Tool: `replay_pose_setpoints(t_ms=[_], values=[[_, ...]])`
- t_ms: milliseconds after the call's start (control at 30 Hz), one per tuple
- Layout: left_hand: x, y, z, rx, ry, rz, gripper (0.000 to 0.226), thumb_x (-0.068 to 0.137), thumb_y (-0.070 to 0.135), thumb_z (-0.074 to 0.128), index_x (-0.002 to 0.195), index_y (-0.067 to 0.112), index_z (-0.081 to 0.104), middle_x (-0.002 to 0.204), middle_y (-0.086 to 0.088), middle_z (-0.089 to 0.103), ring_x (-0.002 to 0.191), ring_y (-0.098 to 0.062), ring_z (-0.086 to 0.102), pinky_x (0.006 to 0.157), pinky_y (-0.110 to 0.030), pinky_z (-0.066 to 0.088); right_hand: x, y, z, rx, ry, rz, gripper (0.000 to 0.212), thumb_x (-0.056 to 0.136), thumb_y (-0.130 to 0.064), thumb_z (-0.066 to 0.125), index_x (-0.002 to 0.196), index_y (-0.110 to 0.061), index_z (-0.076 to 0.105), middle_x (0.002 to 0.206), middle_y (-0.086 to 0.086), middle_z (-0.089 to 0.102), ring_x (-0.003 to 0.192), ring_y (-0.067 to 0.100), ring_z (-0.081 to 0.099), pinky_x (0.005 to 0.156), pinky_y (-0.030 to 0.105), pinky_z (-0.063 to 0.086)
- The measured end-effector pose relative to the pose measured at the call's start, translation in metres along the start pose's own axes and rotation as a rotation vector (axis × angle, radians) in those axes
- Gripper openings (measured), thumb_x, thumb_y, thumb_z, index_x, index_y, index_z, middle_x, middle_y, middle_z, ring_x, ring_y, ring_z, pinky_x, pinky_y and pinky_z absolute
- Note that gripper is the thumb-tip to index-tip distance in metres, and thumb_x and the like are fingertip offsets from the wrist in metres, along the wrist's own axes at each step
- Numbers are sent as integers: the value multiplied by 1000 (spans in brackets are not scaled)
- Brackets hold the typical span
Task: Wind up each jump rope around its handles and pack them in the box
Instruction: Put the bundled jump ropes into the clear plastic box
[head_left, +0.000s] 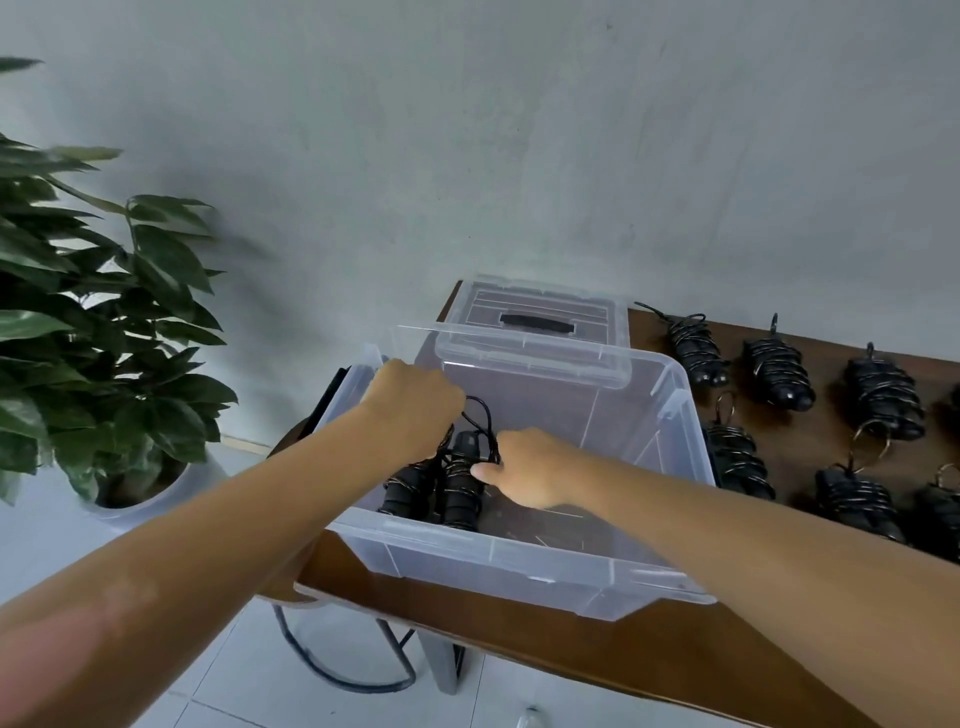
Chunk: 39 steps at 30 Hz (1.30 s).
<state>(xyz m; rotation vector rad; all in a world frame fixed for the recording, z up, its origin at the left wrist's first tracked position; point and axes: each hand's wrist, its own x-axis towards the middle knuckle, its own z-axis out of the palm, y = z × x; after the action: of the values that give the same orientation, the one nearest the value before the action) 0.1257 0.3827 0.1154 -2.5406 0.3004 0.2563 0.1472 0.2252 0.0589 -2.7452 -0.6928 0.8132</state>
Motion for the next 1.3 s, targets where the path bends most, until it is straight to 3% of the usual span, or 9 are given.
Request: replay_pose_setpoints(t_ms=[133,233,333,533,700,867,1067,1167,1300], values=[[-3,7,-15,-74,73,42,21,105,32,57,118,16,61,108,-4,66,98,-26,66,74,-33,42,-19,11,-19,21,148,-2,37,108,-39,42,103,-7,60,98,10,65,88,28,59,72,36,45],[0,17,-32,-213,143,66,32,103,42,60,117,14,65,112,-7,67,96,-28,65,75,-33,42,-43,32,-34,122,361,-6,31,107,-31,45,95,-11,66,90,7,72,86,26,66,81,42,54],[6,30,-51,-375,199,75,39,99,49,63,121,17,66,117,-8,67,107,-32,66,82,-36,47,-79,53,-49,243,593,-31,25,103,-20,48,90,-16,70,82,-6,74,80,10,68,81,41,57],[20,73,-98,-823,376,138,19,96,38,71,99,19,73,102,-1,74,100,-26,66,74,-32,46,-142,112,-68,403,837,62,21,104,-23,51,101,-27,71,77,-14,73,77,7,68,81,32,57],[32,115,-142,-940,391,233,24,95,33,74,108,13,71,105,-3,75,102,-23,66,85,-33,51,-168,184,-67,463,812,319,20,105,-25,49,109,-23,68,86,-11,75,82,6,66,84,30,52],[59,164,-158,-943,266,277,35,91,36,79,109,7,69,109,-9,72,101,-28,67,89,-40,56,-179,261,-45,426,662,561,33,103,-27,50,133,-14,57,118,4,71,103,22,64,82,28,41],[103,232,-175,-764,-124,182,51,99,55,62,82,9,49,80,-5,52,83,-28,56,73,-34,44,-182,318,-25,615,363,718,65,100,-38,58,148,-5,29,127,14,58,98,26,57,85,40,54],[130,258,-168,-734,-351,126,69,100,66,51,108,-1,65,92,-12,63,88,-30,63,75,-31,43,-181,330,-24,704,290,696,68,102,-39,57,150,-5,24,123,11,51,101,26,57,97,44,57],[154,287,-155,-676,-422,-35,102,84,89,46,128,-1,63,118,-8,66,85,-26,71,70,-27,56,-175,343,-23,789,247,657,68,101,-41,60,149,-6,26,150,13,42,127,32,51,99,46,55]])
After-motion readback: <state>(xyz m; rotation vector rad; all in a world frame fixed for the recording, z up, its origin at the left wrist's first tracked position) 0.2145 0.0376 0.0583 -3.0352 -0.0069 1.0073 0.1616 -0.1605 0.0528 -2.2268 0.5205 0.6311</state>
